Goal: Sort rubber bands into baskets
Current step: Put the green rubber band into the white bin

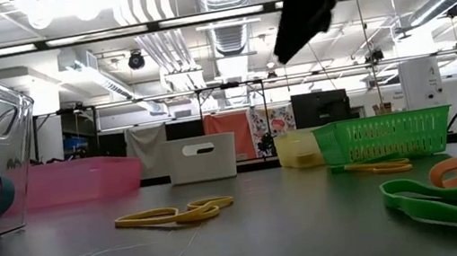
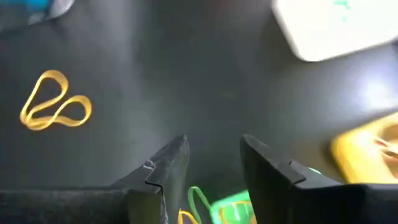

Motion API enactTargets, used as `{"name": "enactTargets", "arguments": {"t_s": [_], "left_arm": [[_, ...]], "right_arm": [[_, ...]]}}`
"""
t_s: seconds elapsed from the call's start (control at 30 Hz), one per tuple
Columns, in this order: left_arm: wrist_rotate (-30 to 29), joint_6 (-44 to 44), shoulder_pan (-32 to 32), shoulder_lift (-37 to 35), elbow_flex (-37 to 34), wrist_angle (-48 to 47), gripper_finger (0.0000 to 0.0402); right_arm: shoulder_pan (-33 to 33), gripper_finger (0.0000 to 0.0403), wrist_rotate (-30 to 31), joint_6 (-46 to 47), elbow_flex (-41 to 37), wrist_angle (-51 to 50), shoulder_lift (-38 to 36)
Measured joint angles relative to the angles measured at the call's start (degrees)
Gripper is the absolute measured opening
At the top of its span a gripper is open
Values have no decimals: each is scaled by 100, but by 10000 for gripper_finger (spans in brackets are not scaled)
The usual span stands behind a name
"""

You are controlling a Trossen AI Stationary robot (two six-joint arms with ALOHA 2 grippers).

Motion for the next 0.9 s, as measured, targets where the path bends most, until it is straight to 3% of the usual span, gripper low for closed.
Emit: {"name": "enactTargets", "arguments": {"t_s": [0.17, 0.43, 0.9], "left_arm": [[-277, 67, 0, -46, 0, -50, 162], [-395, 74, -2, -210, -2, -392, 162], [-395, 61, -2, -252, -2, -477, 162]], "right_arm": [[0, 137, -574, -468, 637, -702, 1013], [0, 145, -919, -448, 1226, -1891, 2143], [61, 137, -927, -861, 1239, -1945, 2449]]}}
